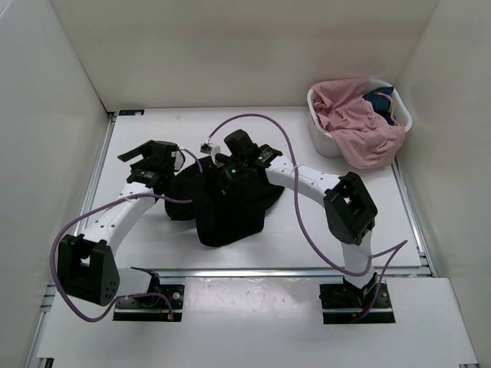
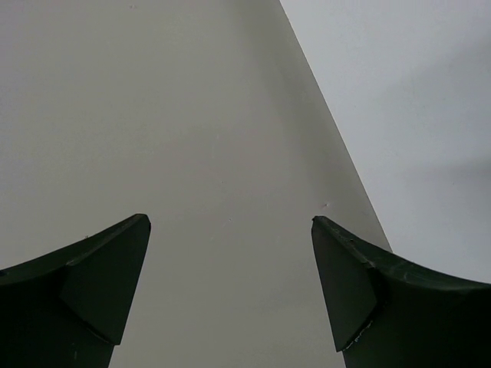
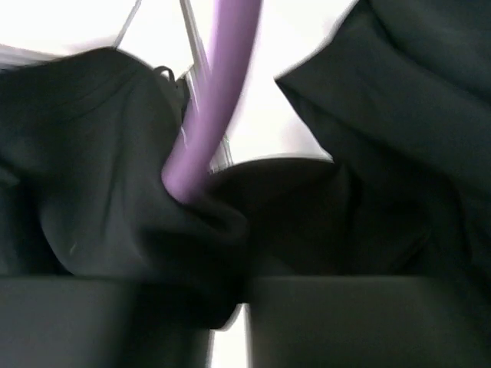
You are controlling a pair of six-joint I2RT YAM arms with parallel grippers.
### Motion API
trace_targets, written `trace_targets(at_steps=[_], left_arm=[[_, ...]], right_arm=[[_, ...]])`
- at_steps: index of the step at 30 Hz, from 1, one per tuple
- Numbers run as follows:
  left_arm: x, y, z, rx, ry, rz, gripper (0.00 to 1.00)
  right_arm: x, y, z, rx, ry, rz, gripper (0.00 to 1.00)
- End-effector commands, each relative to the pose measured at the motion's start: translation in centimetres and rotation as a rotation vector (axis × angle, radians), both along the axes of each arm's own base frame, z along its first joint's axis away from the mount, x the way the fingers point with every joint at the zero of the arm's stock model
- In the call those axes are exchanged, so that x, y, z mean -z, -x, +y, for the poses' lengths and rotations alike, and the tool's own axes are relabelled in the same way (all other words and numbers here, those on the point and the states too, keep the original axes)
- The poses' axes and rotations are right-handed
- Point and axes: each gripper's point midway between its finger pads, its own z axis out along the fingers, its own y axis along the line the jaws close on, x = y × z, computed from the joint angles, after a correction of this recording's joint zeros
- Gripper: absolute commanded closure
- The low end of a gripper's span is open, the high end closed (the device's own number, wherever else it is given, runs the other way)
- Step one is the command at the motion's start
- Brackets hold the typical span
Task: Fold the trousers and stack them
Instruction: Flatten the trousers out
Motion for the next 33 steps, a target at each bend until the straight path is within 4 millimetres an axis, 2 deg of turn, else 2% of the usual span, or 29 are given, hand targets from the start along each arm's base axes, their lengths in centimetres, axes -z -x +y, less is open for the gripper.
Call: trace_targets(at_steps=[1,3,4,6,7,8,9,12,13,15,16,18,20,21,22,23,24,25,26,27,28,29,30,31,32,33], left_arm=[[-2.3,-0.3,0.4,-0.049,0.055,-0.092,0.03],[-1.5,0.2,1.4,-0.072,0.054,-0.066,0.03],[-1.2,0.5,1.9,-0.086,0.051,-0.057,0.03],[0.1,1.4,3.4,-0.114,0.057,-0.020,0.03],[0.6,1.8,4.0,-0.134,0.055,-0.008,0.03],[1.1,2.1,4.6,-0.149,0.060,0.003,0.03],[1.7,3.0,6.0,-0.193,0.057,0.022,0.03],[3.1,4.3,8.4,-0.272,0.077,0.048,0.03],[3.7,5.1,8.9,-0.293,0.075,0.071,0.01],[4.6,6.3,10.4,-0.341,0.096,0.090,0.01],[5.1,6.8,10.9,-0.364,0.108,0.093,0.01],[5.3,7.2,11.7,-0.394,0.146,0.082,0.00],[4.2,6.7,11.9,-0.423,0.287,0.022,0.00],[3.9,6.4,11.5,-0.452,0.387,-0.016,0.00],[1.4,4.2,10.9,-0.397,0.554,-0.087,0.00],[2.3,5.2,9.6,-0.413,0.665,0.010,0.00],[1.5,4.7,8.7,-0.395,0.763,0.004,0.00],[-0.6,3.4,7.5,-0.338,0.908,-0.050,0.00],[-1.1,3.3,6.8,-0.321,0.961,-0.052,0.00],[-1.4,3.4,5.9,-0.299,1.000,-0.036,0.00],[-1.4,3.2,5.4,-0.287,1.029,-0.037,0.00],[-1.9,3.1,4.7,-0.256,1.054,-0.046,0.00],[-2.2,3.2,4.5,-0.243,1.062,-0.053,0.00],[-1.6,3.3,4.3,-0.236,1.068,-0.033,0.00],[-1.5,3.6,4.0,-0.217,1.064,-0.024,0.00],[-0.2,4.5,3.7,-0.231,1.071,0.016,0.00]], right_arm=[[-4.4,0.0,1.3,-0.046,-0.067,-0.062,1.00],[-4.8,-0.1,0.2,-0.024,-0.045,-0.076,1.00],[-4.9,-1.3,-0.7,0.012,-0.038,-0.106,1.00],[-5.8,-1.1,-2.9,0.044,-0.017,-0.139,1.00],[-6.3,-2.0,-4.1,0.076,-0.012,-0.158,1.00],[-8.3,-2.1,-5.4,0.103,-0.030,-0.202,1.00],[-10.0,-2.3,-7.2,0.132,-0.047,-0.233,1.00],[-13.2,-3.4,-9.8,0.211,-0.074,-0.313,1.00],[-15.1,-3.8,-11.2,0.258,-0.096,-0.359,1.00],[-17.0,-4.2,-12.0,0.295,-0.120,-0.411,1.00],[-18.0,-4.2,-11.9,0.297,-0.137,-0.428,1.00],[-17.7,-4.0,-11.3,0.285,-0.122,-0.415,1.00],[-15.0,-3.5,-9.3,0.243,-0.055,-0.359,1.00],[-14.0,-2.2,-7.7,0.191,-0.038,-0.336,1.00],[-12.3,-2.4,-5.7,0.159,-0.009,-0.306,1.00],[-11.1,-1.9,-4.6,0.125,0.026,-0.296,1.00],[-7.7,-0.6,-2.0,0.039,0.089,-0.283,0.96],[-10.6,-0.6,0.1,0.012,0.042,-0.355,0.91],[-9.4,0.7,0.3,-0.038,0.117,-0.338,0.85],[-9.4,2.4,1.8,-0.102,0.127,-0.360,0.67],[-7.4,2.6,3.1,-0.143,0.165,-0.349,0.55],[-9.4,2.7,3.6,-0.158,0.122,-0.399,0.45],[-9.6,3.1,2.9,-0.162,0.137,-0.388,0.29],[-10.0,2.8,2.2,-0.154,0.131,-0.399,0.25],[-6.5,2.9,0.6,-0.153,0.216,-0.352,0.23],[-9.8,1.6,-0.5,-0.085,0.130,-0.436,0.21]])
